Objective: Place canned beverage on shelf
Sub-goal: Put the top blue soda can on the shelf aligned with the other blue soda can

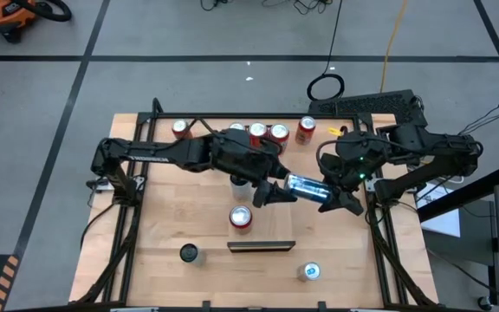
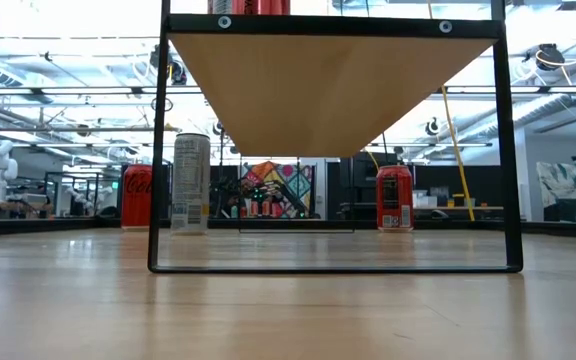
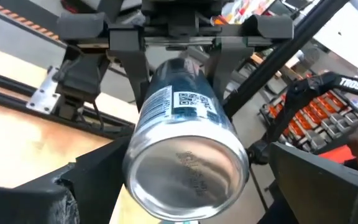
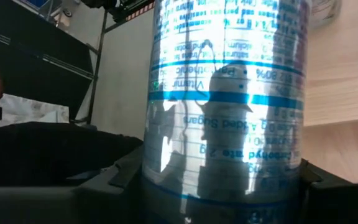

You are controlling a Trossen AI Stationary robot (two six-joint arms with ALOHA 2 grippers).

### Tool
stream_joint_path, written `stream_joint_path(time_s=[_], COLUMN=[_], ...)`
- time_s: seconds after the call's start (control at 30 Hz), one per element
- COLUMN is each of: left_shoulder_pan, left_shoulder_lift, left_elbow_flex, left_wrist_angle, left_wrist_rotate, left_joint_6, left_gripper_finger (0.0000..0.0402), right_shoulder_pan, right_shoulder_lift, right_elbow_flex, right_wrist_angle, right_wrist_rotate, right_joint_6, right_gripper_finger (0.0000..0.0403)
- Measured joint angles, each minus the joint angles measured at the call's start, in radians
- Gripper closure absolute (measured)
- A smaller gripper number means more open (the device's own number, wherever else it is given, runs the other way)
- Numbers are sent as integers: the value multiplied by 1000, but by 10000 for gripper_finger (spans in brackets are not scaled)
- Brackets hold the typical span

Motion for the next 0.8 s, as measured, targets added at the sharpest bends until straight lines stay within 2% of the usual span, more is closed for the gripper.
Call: stream_joint_path(time_s=[0.2, 0.57, 0.7, 0.8], left_shoulder_pan=[-2, -1, -1, -11], left_shoulder_lift=[5, 4, 4, 4], left_elbow_flex=[0, 0, 0, 0], left_wrist_angle=[7, 1, -5, -6], left_wrist_rotate=[-49, -55, -74, -145], left_joint_6=[1, -2, -9, -8], left_gripper_finger=[24, 120, 131, 129], right_shoulder_pan=[-21, -30, -30, -31], right_shoulder_lift=[0, 8, 21, 26], right_elbow_flex=[0, 0, 0, 0], right_wrist_angle=[0, 3, 1, -2], right_wrist_rotate=[1, 0, 0, 2], right_joint_6=[-1, -9, -8, -8], right_gripper_finger=[193, 192, 192, 192])
